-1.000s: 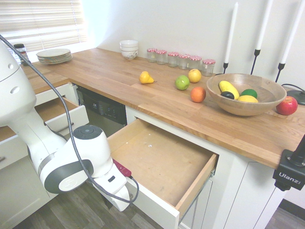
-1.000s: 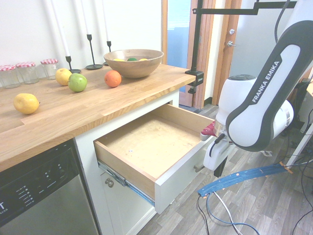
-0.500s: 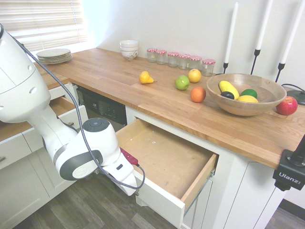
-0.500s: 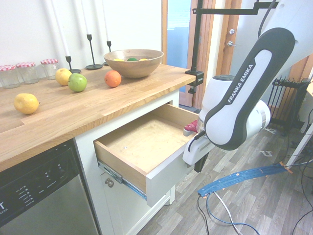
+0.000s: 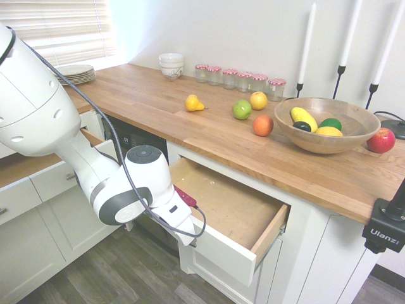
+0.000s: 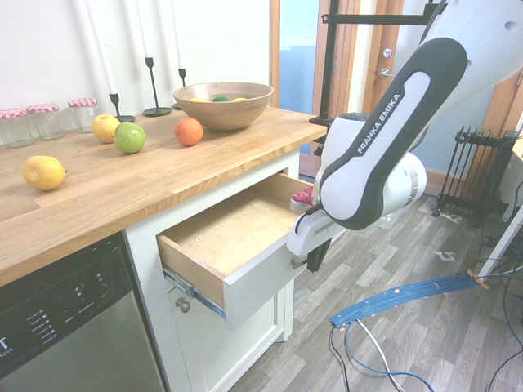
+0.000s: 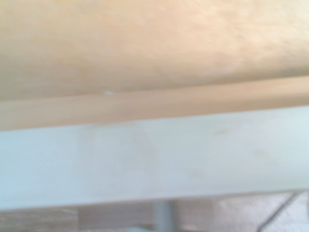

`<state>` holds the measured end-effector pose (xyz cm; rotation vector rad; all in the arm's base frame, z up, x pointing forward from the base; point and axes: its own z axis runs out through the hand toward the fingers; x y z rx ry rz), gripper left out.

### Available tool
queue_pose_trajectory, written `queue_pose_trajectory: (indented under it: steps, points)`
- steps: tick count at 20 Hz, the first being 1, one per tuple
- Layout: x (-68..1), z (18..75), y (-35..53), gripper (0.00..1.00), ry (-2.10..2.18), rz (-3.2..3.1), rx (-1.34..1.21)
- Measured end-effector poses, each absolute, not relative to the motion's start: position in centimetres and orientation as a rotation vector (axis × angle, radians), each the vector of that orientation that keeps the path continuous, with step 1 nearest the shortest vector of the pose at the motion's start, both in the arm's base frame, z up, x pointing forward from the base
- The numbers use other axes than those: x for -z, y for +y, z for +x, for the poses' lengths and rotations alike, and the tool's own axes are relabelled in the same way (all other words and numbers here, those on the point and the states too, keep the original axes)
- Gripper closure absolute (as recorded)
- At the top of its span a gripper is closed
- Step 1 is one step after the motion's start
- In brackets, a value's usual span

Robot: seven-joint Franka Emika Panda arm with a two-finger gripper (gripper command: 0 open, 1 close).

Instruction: Close the drawer

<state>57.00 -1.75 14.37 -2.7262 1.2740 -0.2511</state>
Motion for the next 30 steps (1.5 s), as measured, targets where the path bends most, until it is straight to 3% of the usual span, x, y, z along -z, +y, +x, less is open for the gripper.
queue_pose_trajectory:
  steps: [19, 30]
  points:
    - [-15.1, 68.3, -4.0, 1.0, 1.19, -2.703, 0.427]
    - [-15.3, 70.8, -2.1, 1.0, 1.143, -2.694, 0.466]
